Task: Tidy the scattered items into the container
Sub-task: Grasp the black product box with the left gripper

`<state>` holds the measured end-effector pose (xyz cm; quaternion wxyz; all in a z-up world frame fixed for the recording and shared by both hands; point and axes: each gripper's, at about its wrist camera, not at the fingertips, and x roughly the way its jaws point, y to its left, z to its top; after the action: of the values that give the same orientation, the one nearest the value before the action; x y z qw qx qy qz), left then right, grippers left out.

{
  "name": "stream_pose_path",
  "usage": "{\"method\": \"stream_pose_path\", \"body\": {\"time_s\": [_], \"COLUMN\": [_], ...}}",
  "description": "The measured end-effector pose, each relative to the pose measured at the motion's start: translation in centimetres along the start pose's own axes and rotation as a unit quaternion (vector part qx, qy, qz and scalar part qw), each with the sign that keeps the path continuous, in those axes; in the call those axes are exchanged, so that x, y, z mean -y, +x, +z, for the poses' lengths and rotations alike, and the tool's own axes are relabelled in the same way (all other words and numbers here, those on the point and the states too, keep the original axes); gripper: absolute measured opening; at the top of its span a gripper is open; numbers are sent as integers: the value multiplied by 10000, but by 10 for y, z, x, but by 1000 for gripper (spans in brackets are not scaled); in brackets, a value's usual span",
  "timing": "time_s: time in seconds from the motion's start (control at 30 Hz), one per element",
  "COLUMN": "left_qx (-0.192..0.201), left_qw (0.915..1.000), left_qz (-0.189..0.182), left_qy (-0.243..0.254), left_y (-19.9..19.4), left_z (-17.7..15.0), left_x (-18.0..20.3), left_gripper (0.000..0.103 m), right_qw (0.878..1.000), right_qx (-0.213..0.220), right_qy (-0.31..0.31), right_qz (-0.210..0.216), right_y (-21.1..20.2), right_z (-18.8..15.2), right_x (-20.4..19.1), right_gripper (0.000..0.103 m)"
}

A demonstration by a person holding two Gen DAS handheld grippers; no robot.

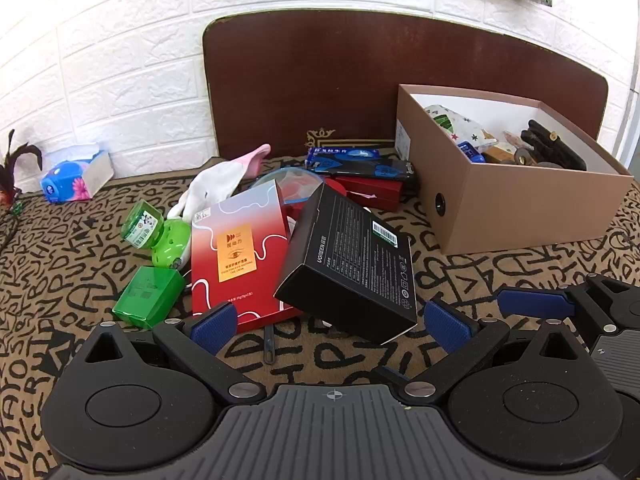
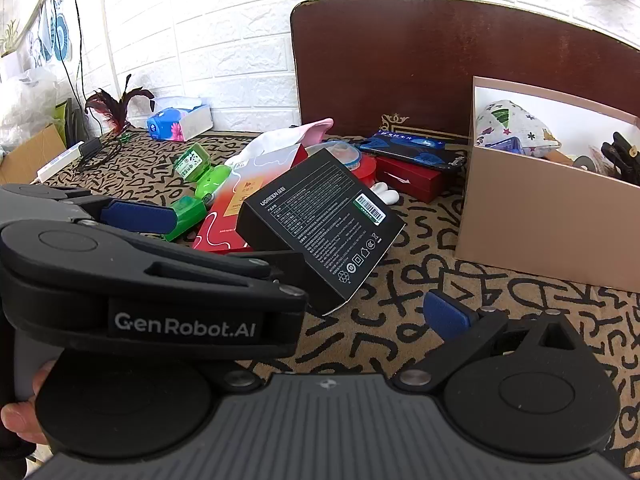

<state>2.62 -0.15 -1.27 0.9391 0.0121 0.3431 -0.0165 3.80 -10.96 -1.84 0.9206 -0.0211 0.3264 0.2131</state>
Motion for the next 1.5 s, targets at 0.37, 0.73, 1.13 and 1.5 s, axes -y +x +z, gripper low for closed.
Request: {"method": "stream_pose_path", "body": {"time_s": [0.37, 0.73, 1.13, 1.5], "left_qx": [-110, -71, -374, -543], "left_qw": [9999, 9991, 9971, 9962], "left_qz": [-34, -412, -649, -664], "left_qy": [7, 24, 105, 163], "left_y": [14, 27, 59, 75], "left_z": [3, 27, 42, 47], "left_x": [-5, -19, -21, -23], "left_gripper": [102, 85, 71, 55], "right_qw": [9999, 9987, 9943, 9918], "right_qx": [-99, -191, -326, -386], "right_qy": [38, 281, 614, 828], "right_qz": [39, 373, 812, 889], "right_y": [12, 38, 74, 89], "right_z": [1, 3, 8, 9], "right_x": [3, 14, 27, 37], "right_gripper": [103, 103, 95, 78]}}
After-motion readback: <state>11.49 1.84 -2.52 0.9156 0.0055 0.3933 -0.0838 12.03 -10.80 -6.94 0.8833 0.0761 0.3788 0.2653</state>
